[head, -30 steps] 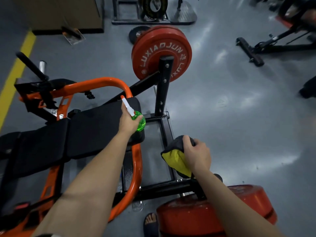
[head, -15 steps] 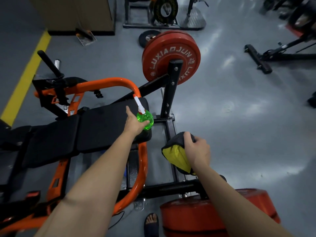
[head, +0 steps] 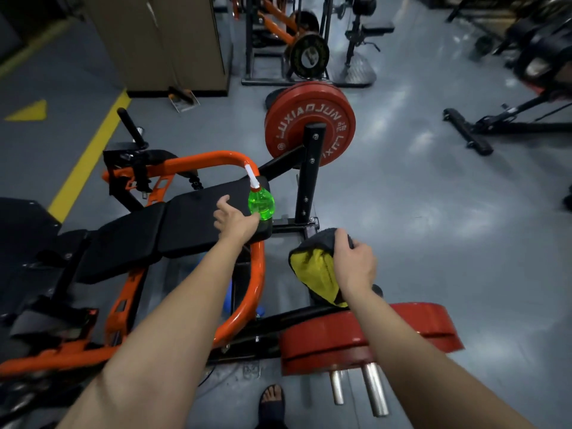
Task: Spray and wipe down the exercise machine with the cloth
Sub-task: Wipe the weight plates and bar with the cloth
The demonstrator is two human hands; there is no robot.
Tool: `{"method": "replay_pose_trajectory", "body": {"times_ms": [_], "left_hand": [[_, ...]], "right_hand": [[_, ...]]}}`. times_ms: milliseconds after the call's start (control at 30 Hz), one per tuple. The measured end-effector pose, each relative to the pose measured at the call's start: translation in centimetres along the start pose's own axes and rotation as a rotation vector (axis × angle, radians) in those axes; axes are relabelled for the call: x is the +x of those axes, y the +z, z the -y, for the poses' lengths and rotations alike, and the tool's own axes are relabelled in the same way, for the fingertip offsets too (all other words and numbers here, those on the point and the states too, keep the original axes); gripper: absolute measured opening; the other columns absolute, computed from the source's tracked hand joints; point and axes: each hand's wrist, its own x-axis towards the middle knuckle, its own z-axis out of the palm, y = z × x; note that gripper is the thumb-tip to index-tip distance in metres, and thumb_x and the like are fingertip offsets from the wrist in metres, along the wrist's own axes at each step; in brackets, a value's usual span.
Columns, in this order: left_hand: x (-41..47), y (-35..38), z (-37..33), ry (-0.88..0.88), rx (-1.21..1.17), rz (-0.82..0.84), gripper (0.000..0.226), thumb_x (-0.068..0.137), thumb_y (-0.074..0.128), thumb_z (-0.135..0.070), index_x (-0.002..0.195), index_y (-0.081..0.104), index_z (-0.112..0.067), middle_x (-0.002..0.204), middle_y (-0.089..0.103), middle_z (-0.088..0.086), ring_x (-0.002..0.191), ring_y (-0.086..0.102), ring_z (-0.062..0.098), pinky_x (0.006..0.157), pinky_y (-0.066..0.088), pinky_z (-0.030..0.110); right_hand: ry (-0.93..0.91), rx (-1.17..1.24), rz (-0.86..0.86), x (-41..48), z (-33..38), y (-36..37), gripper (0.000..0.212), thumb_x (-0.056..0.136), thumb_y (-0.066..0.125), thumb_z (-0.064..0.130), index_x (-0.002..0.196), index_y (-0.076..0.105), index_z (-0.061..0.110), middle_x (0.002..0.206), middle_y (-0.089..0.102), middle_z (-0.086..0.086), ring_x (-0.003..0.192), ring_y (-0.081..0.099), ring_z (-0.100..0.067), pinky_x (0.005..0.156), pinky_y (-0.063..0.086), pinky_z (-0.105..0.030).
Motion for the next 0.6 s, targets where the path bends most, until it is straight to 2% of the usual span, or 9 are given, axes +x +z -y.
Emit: {"method": "replay_pose_trajectory", "body": {"times_ms": [167,233,333,433,500,567,600], "left_hand": [[-8.9,1.8,0.4,-0.003,0.070,-0.013,0.073,0.085,0.069,-0.044,0.141,0.025,-0.027,0.148,0.030,0.010,0.136,0.032,0.035,0.113,0.031,0.057],[-12.8,3.6,1.1,0.036,0.148,0.018,0.068,0.085,0.069,-0.043,0.136,0.029,-0.026,0.146,0.031,0.010,0.134,0.034,0.036,0.112,0.031,0.057],[-18.5,6.4,1.8,0.155,0.206,0.069,0.060,0.087,0.069,-0.040,0.133,0.036,-0.023,0.145,0.035,0.010,0.135,0.036,0.036,0.110,0.032,0.052],[-23.5,9.3,2.0,0.325,0.246,0.132,0.057,0.088,0.071,-0.038,0.134,0.041,-0.023,0.144,0.040,0.009,0.137,0.038,0.035,0.110,0.033,0.049],[-26.3,11.3,2.1,0.428,0.284,0.187,0.055,0.089,0.070,-0.038,0.134,0.043,-0.024,0.142,0.041,0.007,0.137,0.038,0.033,0.110,0.031,0.049],[-28.0,12.9,2.2,0.507,0.298,0.249,0.051,0.092,0.067,-0.038,0.135,0.043,-0.024,0.140,0.040,0.006,0.136,0.038,0.031,0.109,0.030,0.049],[-28.4,13.4,2.2,0.539,0.312,0.275,0.049,0.094,0.065,-0.038,0.136,0.043,-0.025,0.141,0.040,0.005,0.137,0.037,0.029,0.110,0.029,0.049]], "right_hand": [[0.018,0.090,-0.027,-3.8,-5.0,-7.8,0.050,0.096,0.049,0.053,0.068,0.060,0.012,0.072,0.061,-0.010,0.084,0.059,-0.036,0.072,0.042,-0.038],[0.050,0.137,-0.049,-5.3,-7.8,-10.7,0.052,0.096,0.049,0.055,0.080,0.068,0.010,0.085,0.067,-0.014,0.089,0.059,-0.036,0.077,0.044,-0.039],[0.172,0.278,-0.090,-7.3,-12.0,-14.2,0.069,0.087,0.045,0.069,0.104,0.075,0.010,0.108,0.072,-0.016,0.102,0.062,-0.037,0.093,0.049,-0.045],[0.282,0.476,-0.108,-8.7,-15.0,-17.0,0.087,0.081,0.046,0.082,0.121,0.070,0.008,0.119,0.071,-0.010,0.112,0.062,-0.034,0.103,0.047,-0.046],[0.342,0.589,-0.091,-9.1,-17.1,-18.0,0.105,0.068,0.046,0.092,0.129,0.065,0.009,0.126,0.068,-0.006,0.117,0.061,-0.031,0.106,0.047,-0.046],[0.408,0.669,-0.082,-9.1,-19.3,-18.4,0.105,0.062,0.054,0.090,0.135,0.061,0.015,0.130,0.066,-0.001,0.120,0.061,-0.029,0.107,0.047,-0.047],[0.426,0.729,-0.077,-9.1,-20.0,-18.4,0.093,0.065,0.059,0.083,0.131,0.064,0.019,0.126,0.069,0.000,0.117,0.064,-0.029,0.105,0.049,-0.047]]}}
